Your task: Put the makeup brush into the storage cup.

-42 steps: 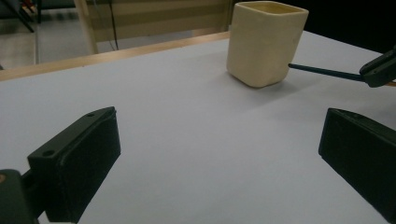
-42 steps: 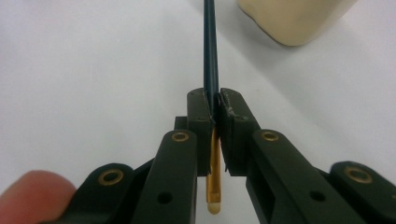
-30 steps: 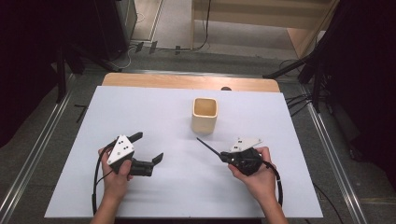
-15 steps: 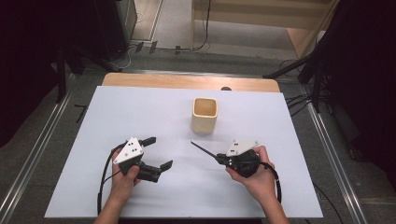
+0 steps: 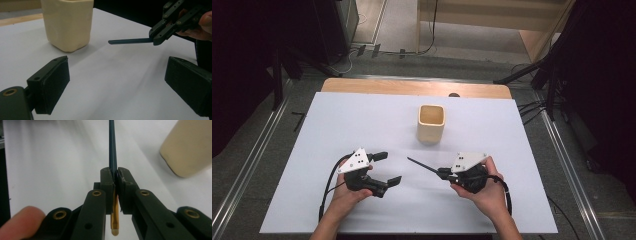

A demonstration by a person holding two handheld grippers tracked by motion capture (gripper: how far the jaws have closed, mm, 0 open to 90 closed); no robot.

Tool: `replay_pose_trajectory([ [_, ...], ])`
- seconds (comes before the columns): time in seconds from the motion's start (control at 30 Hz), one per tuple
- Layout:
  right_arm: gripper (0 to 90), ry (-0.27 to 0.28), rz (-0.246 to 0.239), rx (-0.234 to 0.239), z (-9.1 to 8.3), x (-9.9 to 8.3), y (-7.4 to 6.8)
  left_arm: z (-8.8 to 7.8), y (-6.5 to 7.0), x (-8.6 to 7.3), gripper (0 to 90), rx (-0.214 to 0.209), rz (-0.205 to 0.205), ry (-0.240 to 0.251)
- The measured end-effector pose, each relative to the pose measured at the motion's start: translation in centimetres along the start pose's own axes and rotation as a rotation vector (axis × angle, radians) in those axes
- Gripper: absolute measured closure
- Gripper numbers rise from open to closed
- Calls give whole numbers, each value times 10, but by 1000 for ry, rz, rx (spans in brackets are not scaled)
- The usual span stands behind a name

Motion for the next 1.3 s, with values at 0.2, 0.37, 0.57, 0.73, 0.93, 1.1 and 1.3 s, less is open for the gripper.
replay_pose_trajectory([
  [0.2, 849, 16, -64, 30, -1, 5, -9, -1, 3, 1, 217, -20, 0, 11],
  [0.37, 848, 31, -116, 50, -2, 7, -15, -1, 9, 2, 306, -83, 19, 6],
  [0.57, 848, 35, -173, 79, 0, 10, -22, 0, 14, 1, 495, -181, 50, -20],
  [0.73, 848, 41, -186, 95, 1, 10, -23, 1, 16, 1, 563, -232, 56, -31],
  [0.93, 849, 57, -212, 112, -1, 11, -25, 3, 17, -1, 622, -284, 66, -49],
  [1.1, 848, 58, -225, 118, -1, 10, -26, 4, 17, -1, 668, -310, 65, -53],
  [1.3, 843, 56, -221, 128, 1, 9, -24, 2, 19, -2, 852, -370, 77, -71],
])
Point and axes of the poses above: each handheld gripper's, and its own axes: z roughly forward along the jaws, x roughly out of its top, y roughly to its right, the point moved 5 cm from there along z, roughly forward along the jaws, and after that the axes turned 13 degrees about -y, right-handed, at the moved point
